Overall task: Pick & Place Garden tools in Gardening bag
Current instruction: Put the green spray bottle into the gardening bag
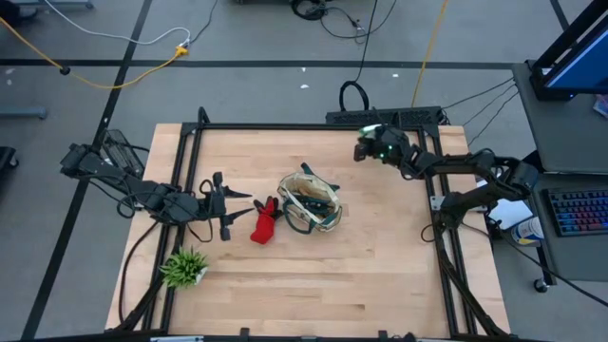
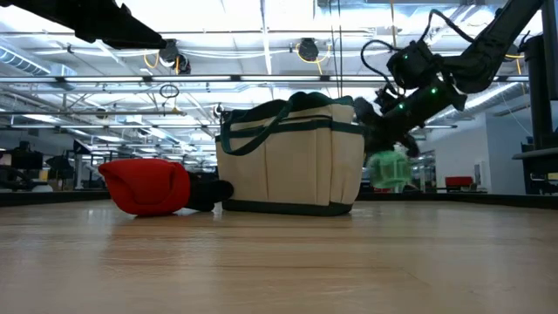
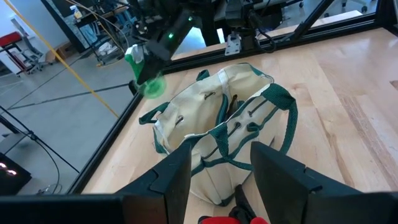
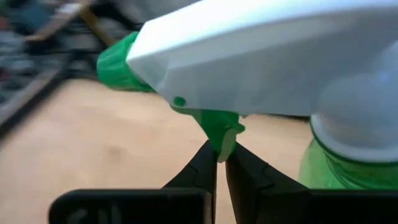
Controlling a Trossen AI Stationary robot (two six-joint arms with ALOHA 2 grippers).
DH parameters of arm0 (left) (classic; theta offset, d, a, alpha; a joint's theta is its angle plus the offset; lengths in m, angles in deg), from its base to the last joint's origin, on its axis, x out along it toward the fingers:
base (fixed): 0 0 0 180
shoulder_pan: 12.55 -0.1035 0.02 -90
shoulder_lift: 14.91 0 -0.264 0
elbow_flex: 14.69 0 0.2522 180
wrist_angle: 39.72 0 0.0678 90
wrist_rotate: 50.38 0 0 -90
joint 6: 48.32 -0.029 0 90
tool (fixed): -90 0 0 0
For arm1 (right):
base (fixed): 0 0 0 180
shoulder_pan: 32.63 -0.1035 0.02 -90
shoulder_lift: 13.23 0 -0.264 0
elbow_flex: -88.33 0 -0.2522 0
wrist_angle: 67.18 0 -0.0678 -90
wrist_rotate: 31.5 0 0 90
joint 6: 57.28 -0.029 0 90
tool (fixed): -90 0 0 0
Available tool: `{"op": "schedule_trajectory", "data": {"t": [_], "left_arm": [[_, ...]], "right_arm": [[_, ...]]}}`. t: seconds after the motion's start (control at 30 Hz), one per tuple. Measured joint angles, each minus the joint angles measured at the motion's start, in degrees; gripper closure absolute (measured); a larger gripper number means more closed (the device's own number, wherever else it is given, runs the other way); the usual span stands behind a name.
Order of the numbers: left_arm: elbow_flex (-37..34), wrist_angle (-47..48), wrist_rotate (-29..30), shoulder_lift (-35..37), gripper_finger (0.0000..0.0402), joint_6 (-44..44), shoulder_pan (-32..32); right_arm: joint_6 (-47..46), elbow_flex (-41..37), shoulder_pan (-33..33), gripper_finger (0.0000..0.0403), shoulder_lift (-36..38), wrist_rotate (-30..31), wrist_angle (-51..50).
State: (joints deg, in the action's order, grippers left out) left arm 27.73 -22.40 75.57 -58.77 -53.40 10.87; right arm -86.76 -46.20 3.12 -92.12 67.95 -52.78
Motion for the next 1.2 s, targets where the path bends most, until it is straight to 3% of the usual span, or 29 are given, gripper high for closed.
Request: {"op": "schedule_trajectory", "data": {"t": [0.17, 0.4, 0.67, 1.07, 1.2], "left_arm": [[0.0, 0.2, 0.0, 0.0, 0.0229, 0.0, 0.0], [0.0, 0.2, 0.0, 0.0, 0.0229, 0.0, 0.0], [0.0, -0.6, 0.0, 0.0, 0.0229, 0.2, -0.1], [0.0, -2.4, 0.1, 0.0, 0.0229, -2.1, -0.3], [0.0, -2.2, 0.1, 0.0, 0.0229, -1.9, -0.3]], "right_arm": [[-3.1, 0.0, -4.0, 0.0386, 0.0, -8.3, 4.0], [-6.7, 0.0, -10.6, 0.039, 0.6, -9.7, 5.4], [-7.7, 2.7, -17.2, 0.0387, 7.2, -9.6, 5.6], [-7.5, 21.8, -26.9, 0.0386, 9.0, -12.3, -20.5], [-8.7, 24.9, -28.4, 0.0386, 9.0, -12.5, -21.6]]}}
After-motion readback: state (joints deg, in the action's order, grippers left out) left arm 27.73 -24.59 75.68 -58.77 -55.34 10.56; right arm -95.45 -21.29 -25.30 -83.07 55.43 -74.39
